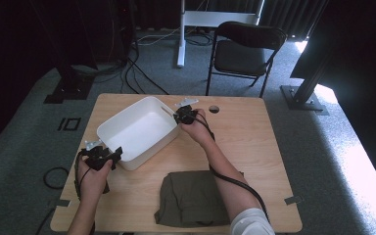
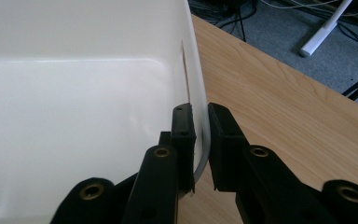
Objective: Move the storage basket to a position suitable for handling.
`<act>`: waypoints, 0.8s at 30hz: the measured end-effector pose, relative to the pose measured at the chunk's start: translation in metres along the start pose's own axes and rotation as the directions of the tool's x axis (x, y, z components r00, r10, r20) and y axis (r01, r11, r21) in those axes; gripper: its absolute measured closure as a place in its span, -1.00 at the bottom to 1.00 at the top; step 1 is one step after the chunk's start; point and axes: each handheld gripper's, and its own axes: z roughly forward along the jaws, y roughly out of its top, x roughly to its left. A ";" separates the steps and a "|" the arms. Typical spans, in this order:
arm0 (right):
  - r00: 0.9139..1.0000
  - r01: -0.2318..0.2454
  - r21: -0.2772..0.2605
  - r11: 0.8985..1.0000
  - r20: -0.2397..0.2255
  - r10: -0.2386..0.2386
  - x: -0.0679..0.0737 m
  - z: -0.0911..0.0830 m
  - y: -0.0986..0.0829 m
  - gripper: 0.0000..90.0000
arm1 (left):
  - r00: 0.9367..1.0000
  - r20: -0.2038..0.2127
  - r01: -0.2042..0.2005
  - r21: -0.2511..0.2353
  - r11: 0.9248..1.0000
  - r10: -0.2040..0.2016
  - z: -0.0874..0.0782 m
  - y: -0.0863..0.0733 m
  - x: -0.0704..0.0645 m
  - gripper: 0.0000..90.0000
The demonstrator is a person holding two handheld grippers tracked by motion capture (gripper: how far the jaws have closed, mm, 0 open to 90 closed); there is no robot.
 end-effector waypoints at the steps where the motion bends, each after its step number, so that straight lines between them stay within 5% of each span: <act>1: 1.000 -0.008 0.003 1.000 -0.002 0.008 0.001 -0.001 0.000 0.81 | 1.000 -0.014 -0.011 -0.003 1.000 0.011 0.000 0.001 0.000 0.07; 12: 0.997 -0.065 0.036 0.997 0.040 0.064 0.007 -0.025 -0.012 0.82 | 0.994 -0.076 -0.077 -0.012 0.997 0.076 0.008 0.010 -0.005 0.37; 24: 0.993 -0.087 0.048 0.995 0.078 0.083 0.007 -0.056 -0.030 0.81 | 0.994 -0.078 -0.074 0.013 0.997 0.074 0.022 0.022 -0.015 0.59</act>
